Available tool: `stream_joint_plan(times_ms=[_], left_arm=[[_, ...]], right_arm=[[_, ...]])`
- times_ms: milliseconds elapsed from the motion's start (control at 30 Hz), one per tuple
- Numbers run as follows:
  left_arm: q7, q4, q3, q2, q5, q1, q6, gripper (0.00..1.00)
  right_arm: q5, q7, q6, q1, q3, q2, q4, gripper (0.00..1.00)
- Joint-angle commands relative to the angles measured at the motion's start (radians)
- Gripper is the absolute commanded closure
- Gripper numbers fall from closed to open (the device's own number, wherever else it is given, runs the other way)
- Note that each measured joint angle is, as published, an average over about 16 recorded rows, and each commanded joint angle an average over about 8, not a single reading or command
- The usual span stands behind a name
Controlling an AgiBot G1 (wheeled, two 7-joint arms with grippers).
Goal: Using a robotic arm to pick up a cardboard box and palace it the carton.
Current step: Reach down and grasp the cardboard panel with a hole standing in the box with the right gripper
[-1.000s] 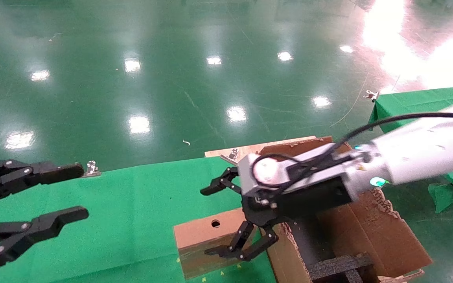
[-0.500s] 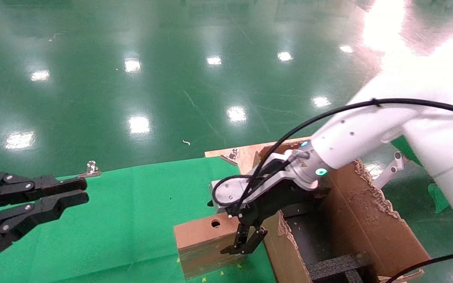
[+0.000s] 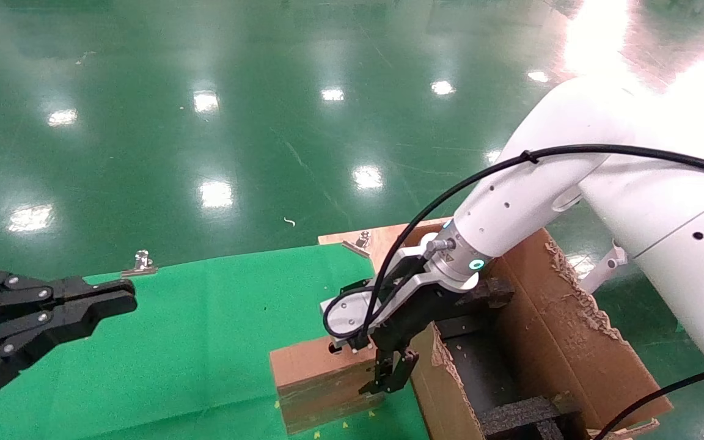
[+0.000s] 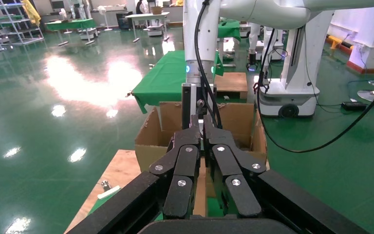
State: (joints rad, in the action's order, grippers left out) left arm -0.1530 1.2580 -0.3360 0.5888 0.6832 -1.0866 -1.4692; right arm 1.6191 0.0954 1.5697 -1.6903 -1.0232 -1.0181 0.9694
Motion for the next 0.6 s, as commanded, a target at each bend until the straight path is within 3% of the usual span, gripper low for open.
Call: stream_joint_plan(times_ms=[33, 100, 167, 600], left_arm=[[0.000, 0.000, 0.000, 0.000, 0.000, 0.000, 0.000, 0.00], [0.000, 0.000, 0.000, 0.000, 0.000, 0.000, 0.000, 0.00], [0.000, 0.000, 0.000, 0.000, 0.000, 0.000, 0.000, 0.00], [0.000, 0.000, 0.000, 0.000, 0.000, 0.000, 0.000, 0.00]], right_arm=[[0.001, -0.005, 0.000, -0.006, -0.009, -0.005, -0.005, 0.69], [-0.001, -0.005, 0.000, -0.006, -0.008, -0.004, -0.005, 0.94], [-0.001, -0.004, 0.000, -0.005, -0.006, -0.003, -0.004, 1.00], [-0.005, 0.000, 0.000, 0.003, 0.002, 0.002, 0.000, 1.00]])
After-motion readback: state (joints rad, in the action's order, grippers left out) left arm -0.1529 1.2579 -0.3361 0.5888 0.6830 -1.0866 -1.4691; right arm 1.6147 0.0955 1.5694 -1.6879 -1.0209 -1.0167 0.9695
